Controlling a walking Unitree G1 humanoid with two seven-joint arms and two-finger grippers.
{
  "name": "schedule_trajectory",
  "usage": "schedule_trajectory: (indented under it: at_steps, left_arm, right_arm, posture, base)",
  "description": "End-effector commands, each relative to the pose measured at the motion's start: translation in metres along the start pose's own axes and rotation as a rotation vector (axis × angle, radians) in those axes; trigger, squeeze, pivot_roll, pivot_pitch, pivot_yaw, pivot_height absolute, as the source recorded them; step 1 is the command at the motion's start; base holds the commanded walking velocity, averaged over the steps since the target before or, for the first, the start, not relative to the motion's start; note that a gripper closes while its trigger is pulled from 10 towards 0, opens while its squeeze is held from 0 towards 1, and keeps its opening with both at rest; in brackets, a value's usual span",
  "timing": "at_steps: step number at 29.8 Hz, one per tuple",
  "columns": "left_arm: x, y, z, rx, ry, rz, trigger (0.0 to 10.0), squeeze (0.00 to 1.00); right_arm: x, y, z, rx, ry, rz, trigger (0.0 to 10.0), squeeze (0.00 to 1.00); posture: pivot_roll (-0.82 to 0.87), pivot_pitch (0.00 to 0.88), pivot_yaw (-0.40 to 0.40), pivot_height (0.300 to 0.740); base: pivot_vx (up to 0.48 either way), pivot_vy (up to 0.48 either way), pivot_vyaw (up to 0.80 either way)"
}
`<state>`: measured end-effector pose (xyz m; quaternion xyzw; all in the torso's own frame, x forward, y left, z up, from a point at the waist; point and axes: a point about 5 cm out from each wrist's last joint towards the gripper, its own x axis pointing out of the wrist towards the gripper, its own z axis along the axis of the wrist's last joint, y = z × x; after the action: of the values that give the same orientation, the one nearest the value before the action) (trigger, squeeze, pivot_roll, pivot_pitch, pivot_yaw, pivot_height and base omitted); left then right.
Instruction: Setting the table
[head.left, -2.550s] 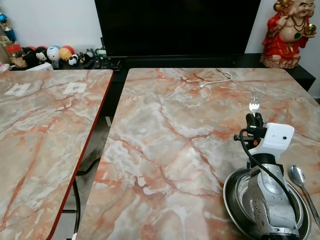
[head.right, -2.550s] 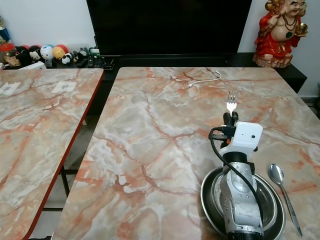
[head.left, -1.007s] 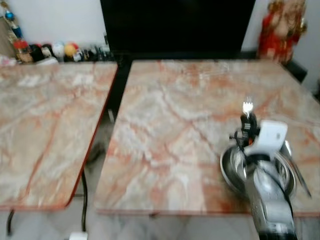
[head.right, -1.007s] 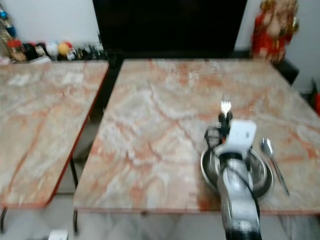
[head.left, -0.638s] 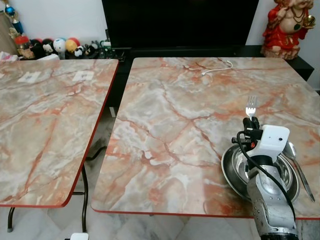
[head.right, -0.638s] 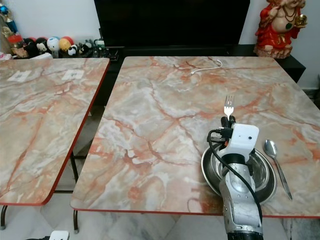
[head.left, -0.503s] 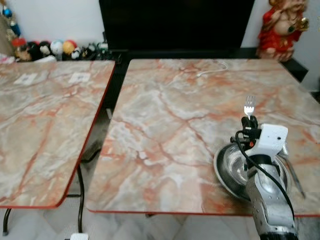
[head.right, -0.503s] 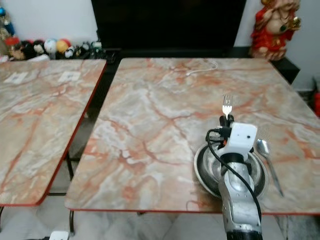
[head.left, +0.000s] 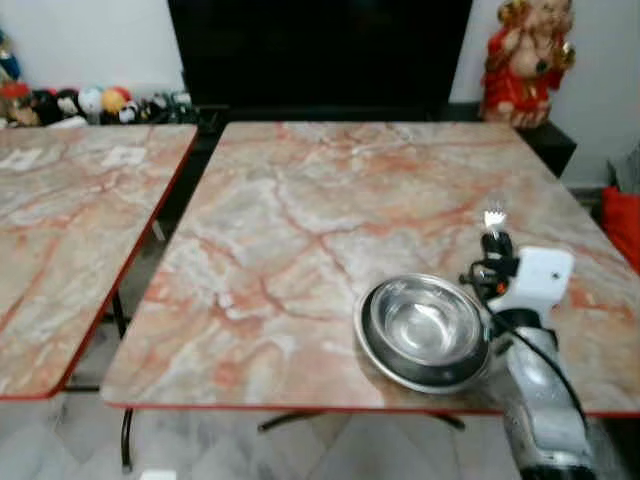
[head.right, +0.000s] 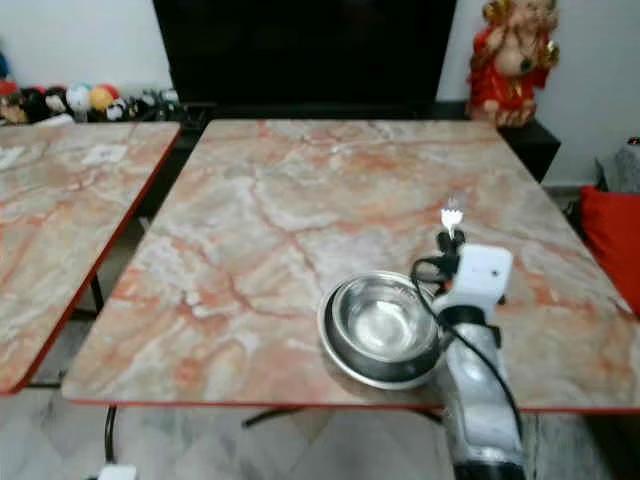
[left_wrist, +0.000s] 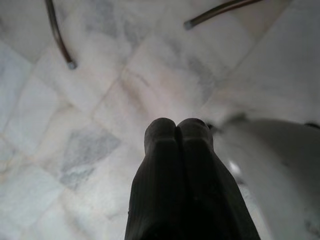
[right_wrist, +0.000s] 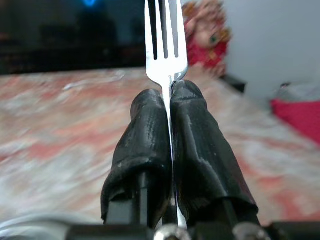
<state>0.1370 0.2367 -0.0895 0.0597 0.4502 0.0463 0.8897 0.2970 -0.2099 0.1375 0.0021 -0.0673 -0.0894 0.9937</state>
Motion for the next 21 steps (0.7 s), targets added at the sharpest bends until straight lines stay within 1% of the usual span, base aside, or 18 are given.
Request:
schedule_trajectory:
  at_steps: [1, 4, 5, 7, 9, 10, 12, 14, 16, 18, 20, 21]
  left_arm:
    - [0.000, 0.008, 0.001, 0.006, 0.002, 0.019, 10.0, 0.00]
    - [0.000, 0.008, 0.002, 0.007, -0.006, 0.018, 10.0, 0.00]
    - [0.000, 0.008, 0.002, 0.007, -0.006, 0.018, 10.0, 0.00]
    - [0.000, 0.008, 0.002, 0.008, -0.007, 0.017, 10.0, 0.00]
    - [0.000, 0.008, 0.002, 0.007, -0.010, 0.016, 10.0, 0.00]
    - [0.000, 0.008, 0.003, 0.008, -0.014, 0.015, 10.0, 0.00]
    - [0.000, 0.007, 0.003, 0.010, -0.017, 0.013, 10.0, 0.00]
    - [0.000, 0.006, 0.004, 0.011, -0.021, 0.010, 10.0, 0.00]
    - [0.001, 0.006, 0.006, 0.009, -0.029, 0.007, 10.0, 0.00]
    - [0.001, 0.006, 0.006, 0.009, -0.030, 0.007, 10.0, 0.00]
    - [0.001, 0.005, 0.006, 0.009, -0.033, 0.003, 10.0, 0.00]
    - [0.001, 0.005, 0.006, 0.009, -0.033, 0.003, 10.0, 0.00]
  right_arm:
    - [0.002, 0.009, 0.002, 0.001, -0.003, 0.021, 10.0, 0.00]
    - [0.007, -0.004, -0.007, -0.052, 0.064, -0.039, 10.0, 0.00]
    - [0.007, -0.004, -0.007, -0.052, 0.064, -0.039, 10.0, 0.00]
    - [0.009, -0.012, -0.013, -0.091, 0.113, -0.074, 10.0, 0.00]
    - [0.011, -0.017, -0.016, -0.077, 0.141, -0.088, 10.0, 0.00]
    - [0.015, -0.022, -0.018, -0.065, 0.162, -0.094, 10.0, 0.00]
    - [0.018, -0.024, -0.020, -0.061, 0.190, -0.086, 10.0, 0.00]
    - [0.022, -0.027, -0.026, -0.112, 0.250, -0.095, 10.0, 0.00]
    - [0.026, -0.030, -0.031, -0.066, 0.318, -0.098, 10.0, 0.00]
    - [0.027, -0.030, -0.032, -0.050, 0.334, -0.093, 10.0, 0.00]
    - [0.032, -0.027, -0.034, -0.092, 0.358, -0.063, 10.0, 0.00]
    - [0.032, -0.027, -0.034, -0.092, 0.358, -0.063, 10.0, 0.00]
  posture:
    - [-0.04, 0.000, 0.013, 0.740]
    - [-0.04, 0.000, 0.014, 0.740]
    - [-0.04, 0.000, 0.014, 0.740]
    - [-0.04, 0.000, 0.014, 0.740]
    - [-0.04, 0.000, 0.015, 0.740]
    - [-0.05, 0.000, 0.016, 0.740]
    - [-0.05, 0.000, 0.015, 0.740]
    - [-0.04, 0.000, 0.013, 0.740]
    - [-0.05, 0.000, 0.015, 0.740]
    - [-0.05, 0.000, 0.015, 0.740]
    - [-0.05, 0.000, 0.015, 0.740]
    - [-0.05, 0.000, 0.015, 0.740]
  base:
    - [0.000, 0.000, 0.00]
    - [0.000, 0.000, 0.00]
    - [0.000, 0.000, 0.00]
    - [0.000, 0.000, 0.00]
    - [0.000, 0.000, 0.00]
    - [0.000, 0.000, 0.00]
    - [0.000, 0.000, 0.00]
    - [0.000, 0.000, 0.00]
    - [0.000, 0.000, 0.00]
    - [0.000, 0.000, 0.00]
    - [0.000, 0.000, 0.00]
    - [0.000, 0.000, 0.00]
